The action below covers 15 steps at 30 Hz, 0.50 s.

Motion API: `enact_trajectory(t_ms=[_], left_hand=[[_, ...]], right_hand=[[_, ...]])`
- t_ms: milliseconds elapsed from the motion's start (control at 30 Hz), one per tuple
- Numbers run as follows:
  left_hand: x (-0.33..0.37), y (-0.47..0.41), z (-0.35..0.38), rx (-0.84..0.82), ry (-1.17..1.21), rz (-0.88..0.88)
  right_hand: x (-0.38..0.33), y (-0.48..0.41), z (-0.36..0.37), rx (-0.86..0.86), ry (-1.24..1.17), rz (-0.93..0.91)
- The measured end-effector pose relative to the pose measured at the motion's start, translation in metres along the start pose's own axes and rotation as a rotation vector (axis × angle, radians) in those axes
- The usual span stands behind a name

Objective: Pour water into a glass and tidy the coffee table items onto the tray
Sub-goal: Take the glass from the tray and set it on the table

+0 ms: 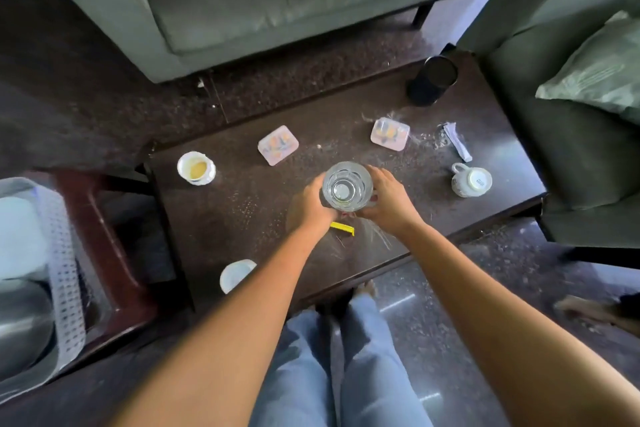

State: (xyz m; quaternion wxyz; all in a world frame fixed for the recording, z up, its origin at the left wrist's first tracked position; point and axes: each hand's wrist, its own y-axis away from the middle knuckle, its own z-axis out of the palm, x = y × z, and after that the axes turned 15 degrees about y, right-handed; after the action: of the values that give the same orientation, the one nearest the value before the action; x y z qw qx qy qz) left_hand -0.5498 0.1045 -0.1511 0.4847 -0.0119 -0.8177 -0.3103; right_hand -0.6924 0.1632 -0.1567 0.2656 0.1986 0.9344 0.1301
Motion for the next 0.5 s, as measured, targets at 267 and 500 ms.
enact_trajectory(t_ms=[267, 500], left_hand=[[-0.034, -0.057, 0.051, 0.061, -0.059, -0.099], [-0.037, -0.082, 0.062, 0.114, -0.04, -0.108]], right_hand=[[0.041, -0.044, 0.039, -0.036, 0.002, 0.049], [0.052, -0.068, 0.048, -0.021, 0.021, 0.071]])
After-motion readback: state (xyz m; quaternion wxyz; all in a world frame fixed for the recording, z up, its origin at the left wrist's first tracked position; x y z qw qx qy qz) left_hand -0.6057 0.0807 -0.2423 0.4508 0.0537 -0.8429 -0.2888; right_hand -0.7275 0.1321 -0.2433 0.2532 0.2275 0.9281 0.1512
